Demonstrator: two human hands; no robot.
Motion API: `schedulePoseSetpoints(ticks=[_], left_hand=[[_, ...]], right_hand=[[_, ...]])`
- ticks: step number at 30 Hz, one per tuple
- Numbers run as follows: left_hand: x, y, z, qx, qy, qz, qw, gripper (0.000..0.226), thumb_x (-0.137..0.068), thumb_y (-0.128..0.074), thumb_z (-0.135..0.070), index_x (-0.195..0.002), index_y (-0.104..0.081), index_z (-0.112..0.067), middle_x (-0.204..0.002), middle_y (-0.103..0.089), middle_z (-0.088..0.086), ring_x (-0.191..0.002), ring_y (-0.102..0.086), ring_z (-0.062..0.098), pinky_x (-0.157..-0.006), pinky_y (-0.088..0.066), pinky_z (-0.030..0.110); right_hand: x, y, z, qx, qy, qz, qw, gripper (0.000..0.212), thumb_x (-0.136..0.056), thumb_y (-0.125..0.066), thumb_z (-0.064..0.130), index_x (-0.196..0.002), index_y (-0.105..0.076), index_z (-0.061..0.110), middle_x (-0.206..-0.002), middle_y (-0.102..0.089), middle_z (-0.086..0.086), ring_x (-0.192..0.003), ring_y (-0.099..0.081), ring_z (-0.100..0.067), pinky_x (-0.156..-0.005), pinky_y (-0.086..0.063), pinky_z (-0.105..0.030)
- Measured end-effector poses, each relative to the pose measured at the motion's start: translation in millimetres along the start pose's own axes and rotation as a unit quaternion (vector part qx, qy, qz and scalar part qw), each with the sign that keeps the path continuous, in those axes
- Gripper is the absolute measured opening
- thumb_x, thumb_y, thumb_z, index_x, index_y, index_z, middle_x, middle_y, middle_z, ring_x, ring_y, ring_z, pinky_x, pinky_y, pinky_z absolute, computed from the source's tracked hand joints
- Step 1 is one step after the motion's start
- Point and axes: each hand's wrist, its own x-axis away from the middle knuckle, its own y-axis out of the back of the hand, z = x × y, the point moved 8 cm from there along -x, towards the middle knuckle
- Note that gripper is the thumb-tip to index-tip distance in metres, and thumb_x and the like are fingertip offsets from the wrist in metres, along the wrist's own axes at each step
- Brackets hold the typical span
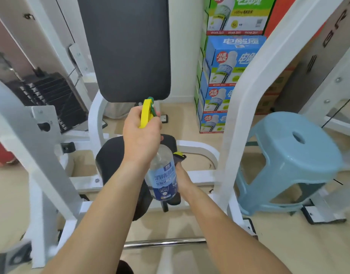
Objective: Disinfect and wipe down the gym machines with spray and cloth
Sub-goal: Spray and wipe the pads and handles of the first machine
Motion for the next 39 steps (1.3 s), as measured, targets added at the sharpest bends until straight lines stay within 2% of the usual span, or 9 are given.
schedulePoseSetpoints(ticks=[4,8,11,15,22,28,31,35,39], left_hand=[[-6,17,-45,-0.021,0.011,0.004,1.0,0.02,-0.089,-0.056,-0.007,-0.1,-0.064,-0.022,-0.113,-0.068,0.015,-0.078,-0.058,0.012,-0.064,-0.056,0.028],[-9,25,-94,-0.047,0.028,0.013,0.998,0.024,-0.077,-0.056,-0.026,-0.099,-0.064,-0.027,-0.107,-0.071,0.008,-0.084,-0.06,0.016,-0.085,-0.057,0.052],[-7,31,-147,-0.046,0.036,0.025,0.998,0.028,-0.074,-0.055,-0.024,-0.1,-0.064,-0.028,-0.107,-0.071,0.006,-0.086,-0.06,0.016,-0.082,-0.057,0.048],[-1,40,-217,-0.028,0.042,0.053,0.997,0.03,-0.072,-0.053,-0.017,-0.099,-0.065,-0.026,-0.107,-0.07,0.011,-0.078,-0.056,0.018,-0.067,-0.048,0.037],[22,45,-305,-0.07,0.051,0.11,0.99,0.028,-0.091,-0.054,-0.003,-0.104,-0.063,-0.026,-0.111,-0.068,0.01,-0.083,-0.06,0.015,-0.07,-0.053,0.037],[44,9,-358,-0.143,0.0,0.178,0.973,0.02,-0.093,-0.056,-0.008,-0.104,-0.058,-0.025,-0.1,-0.064,0.004,-0.09,-0.062,0.032,-0.081,-0.057,0.052],[49,-15,-372,-0.153,-0.013,0.185,0.971,0.022,-0.09,-0.056,-0.005,-0.102,-0.061,-0.022,-0.095,-0.063,-0.001,-0.086,-0.061,0.031,-0.077,-0.058,0.051],[52,-42,-372,-0.117,0.022,0.18,0.976,0.029,-0.087,-0.05,0.005,-0.1,-0.066,-0.016,-0.107,-0.067,0.01,-0.091,-0.061,0.026,-0.064,-0.055,0.032],[57,-71,-369,-0.079,0.058,0.151,0.984,0.036,-0.084,-0.048,0.007,-0.096,-0.069,-0.021,-0.112,-0.071,0.007,-0.105,-0.065,0.028,-0.071,-0.058,0.038]], right_hand=[[14,-18,-30,0.248,0.014,0.001,0.969,0.05,-0.089,-0.062,0.036,-0.135,-0.046,0.027,-0.13,-0.061,-0.012,-0.115,-0.061,-0.029,-0.099,-0.051,-0.048],[123,-43,29,0.178,-0.051,0.084,0.979,0.031,-0.099,-0.043,0.039,-0.12,-0.056,0.021,-0.117,-0.062,-0.007,-0.109,-0.056,-0.024,-0.096,-0.041,-0.034],[187,-29,82,0.19,-0.079,0.135,0.969,0.031,-0.098,-0.045,0.029,-0.123,-0.062,0.02,-0.12,-0.064,-0.003,-0.104,-0.056,-0.017,-0.095,-0.04,-0.028],[227,17,159,0.006,-0.033,0.043,0.999,0.026,-0.102,-0.055,0.019,-0.127,-0.055,0.024,-0.113,-0.064,0.012,-0.1,-0.063,-0.004,-0.077,-0.049,-0.006],[295,89,278,-0.164,0.021,-0.073,0.984,0.032,-0.099,-0.058,0.023,-0.131,-0.061,0.025,-0.117,-0.072,-0.005,-0.109,-0.069,-0.025,-0.102,-0.051,-0.047],[349,152,340,-0.32,-0.035,-0.131,0.938,0.029,-0.097,-0.053,0.039,-0.11,-0.068,0.018,-0.081,-0.068,-0.004,-0.066,-0.06,-0.02,-0.052,-0.047,-0.025],[370,181,366,-0.414,0.003,-0.078,0.907,0.035,-0.098,-0.04,0.035,-0.095,-0.065,0.011,-0.062,-0.06,-0.002,-0.051,-0.053,-0.018,-0.048,-0.04,-0.022],[385,221,386,-0.451,0.041,-0.028,0.891,0.035,-0.09,-0.034,0.014,-0.112,-0.06,0.007,-0.086,-0.059,-0.012,-0.074,-0.055,-0.028,-0.067,-0.047,-0.034],[393,263,405,-0.39,0.092,-0.037,0.915,0.044,-0.093,-0.033,-0.008,-0.128,-0.056,0.006,-0.1,-0.062,-0.019,-0.083,-0.062,-0.033,-0.066,-0.056,-0.039]])
